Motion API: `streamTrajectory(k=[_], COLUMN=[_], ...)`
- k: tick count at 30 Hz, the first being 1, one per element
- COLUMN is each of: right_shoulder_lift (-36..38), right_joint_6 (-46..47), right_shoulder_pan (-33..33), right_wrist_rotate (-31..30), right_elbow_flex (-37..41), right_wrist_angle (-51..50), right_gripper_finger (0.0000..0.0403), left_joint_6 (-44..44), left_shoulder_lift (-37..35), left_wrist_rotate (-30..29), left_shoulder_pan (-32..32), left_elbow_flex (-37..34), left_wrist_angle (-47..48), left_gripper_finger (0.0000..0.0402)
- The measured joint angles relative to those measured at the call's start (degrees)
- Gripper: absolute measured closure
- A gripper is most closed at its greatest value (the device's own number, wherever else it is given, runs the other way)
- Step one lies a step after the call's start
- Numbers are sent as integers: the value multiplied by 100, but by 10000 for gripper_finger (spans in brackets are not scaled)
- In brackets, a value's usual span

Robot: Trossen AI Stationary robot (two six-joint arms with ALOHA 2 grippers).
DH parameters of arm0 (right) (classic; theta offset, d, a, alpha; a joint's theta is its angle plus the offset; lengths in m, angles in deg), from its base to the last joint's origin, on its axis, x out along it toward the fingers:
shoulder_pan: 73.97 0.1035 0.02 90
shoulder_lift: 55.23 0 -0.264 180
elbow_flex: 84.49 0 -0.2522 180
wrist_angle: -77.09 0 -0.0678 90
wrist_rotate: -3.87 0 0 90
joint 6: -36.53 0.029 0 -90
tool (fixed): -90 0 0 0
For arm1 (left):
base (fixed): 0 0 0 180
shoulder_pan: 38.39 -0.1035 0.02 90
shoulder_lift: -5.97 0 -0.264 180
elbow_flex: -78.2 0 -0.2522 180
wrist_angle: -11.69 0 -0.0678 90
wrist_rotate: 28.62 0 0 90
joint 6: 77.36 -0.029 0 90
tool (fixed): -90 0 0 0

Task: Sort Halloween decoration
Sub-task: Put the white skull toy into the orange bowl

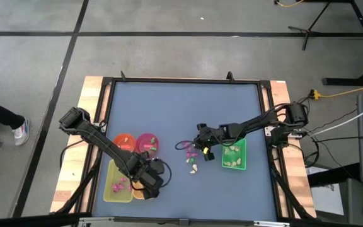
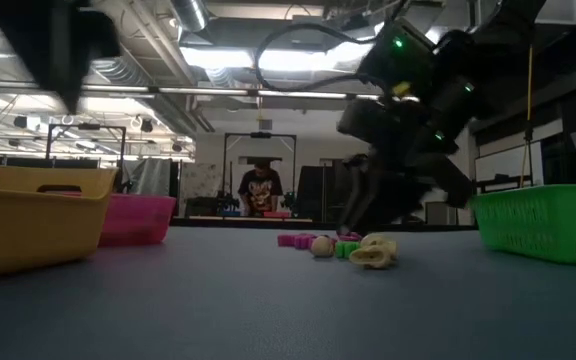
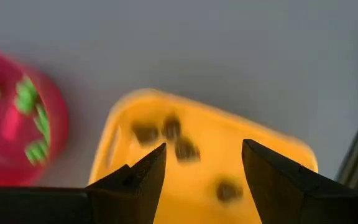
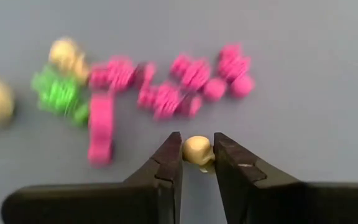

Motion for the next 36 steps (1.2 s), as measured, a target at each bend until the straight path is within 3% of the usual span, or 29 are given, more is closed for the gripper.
streamTrajectory(k=[3,7,15,23,30,36], right_shoulder_lift=[23,28,33,35,44,44], right_joint_6=[257,781,2075,2865,3005,3130], right_shoulder_pan=[-1,-1,0,4,4,4], right_wrist_rotate=[27,492,2163,3175,3660,3720], right_elbow_flex=[-234,-529,-1142,-1570,-1844,-1927], right_wrist_angle=[81,77,139,150,152,106], right_gripper_finger=[332,332,332,331,331,331], left_joint_6=[-346,-1415,-3512,-4731,-4814,-4813], left_shoulder_lift=[0,0,0,0,0,0], left_wrist_rotate=[-729,-1651,-2877,-3181,-3192,-3192], left_shoulder_pan=[0,-2,-2,-78,-302,-396], left_elbow_flex=[0,0,0,0,0,0], left_wrist_angle=[-337,-872,-1464,-2042,-2429,-2561], left_gripper_finger=[208,208,208,208,208,208])
